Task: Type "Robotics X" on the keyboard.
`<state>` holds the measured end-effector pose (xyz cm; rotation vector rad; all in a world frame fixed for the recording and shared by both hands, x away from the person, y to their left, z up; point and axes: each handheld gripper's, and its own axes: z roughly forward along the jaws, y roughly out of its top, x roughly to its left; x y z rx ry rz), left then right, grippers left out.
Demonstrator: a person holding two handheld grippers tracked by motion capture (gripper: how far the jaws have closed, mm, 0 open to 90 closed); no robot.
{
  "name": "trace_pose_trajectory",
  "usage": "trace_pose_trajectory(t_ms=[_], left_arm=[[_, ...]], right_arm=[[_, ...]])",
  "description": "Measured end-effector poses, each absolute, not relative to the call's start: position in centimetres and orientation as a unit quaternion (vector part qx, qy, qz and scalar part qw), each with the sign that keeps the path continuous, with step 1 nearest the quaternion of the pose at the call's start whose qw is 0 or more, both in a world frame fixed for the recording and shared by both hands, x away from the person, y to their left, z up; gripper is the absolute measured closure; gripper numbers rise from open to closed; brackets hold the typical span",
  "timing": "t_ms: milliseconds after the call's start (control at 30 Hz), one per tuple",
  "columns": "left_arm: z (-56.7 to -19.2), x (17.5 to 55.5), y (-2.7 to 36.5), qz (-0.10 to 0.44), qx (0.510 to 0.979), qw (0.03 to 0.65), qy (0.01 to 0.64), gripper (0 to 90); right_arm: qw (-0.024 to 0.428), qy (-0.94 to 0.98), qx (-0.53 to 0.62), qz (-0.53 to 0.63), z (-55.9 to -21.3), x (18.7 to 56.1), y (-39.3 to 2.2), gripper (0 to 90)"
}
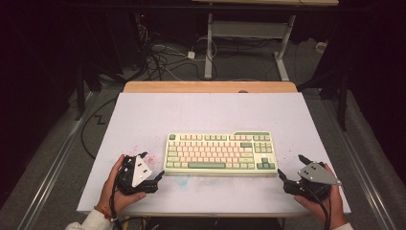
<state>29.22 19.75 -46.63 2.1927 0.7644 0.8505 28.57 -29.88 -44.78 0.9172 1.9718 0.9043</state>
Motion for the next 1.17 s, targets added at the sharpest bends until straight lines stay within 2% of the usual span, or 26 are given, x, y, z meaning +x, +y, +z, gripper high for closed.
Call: trace_pose_trajectory(t_ms=[1167], left_arm=[[-46.94,29.63,19.35,0.32,0.839,0.334,0.287,15.9]], right_arm=[[0.399,0.772,0.35,0.349,-44.69,28.33,-29.52,17.9]])
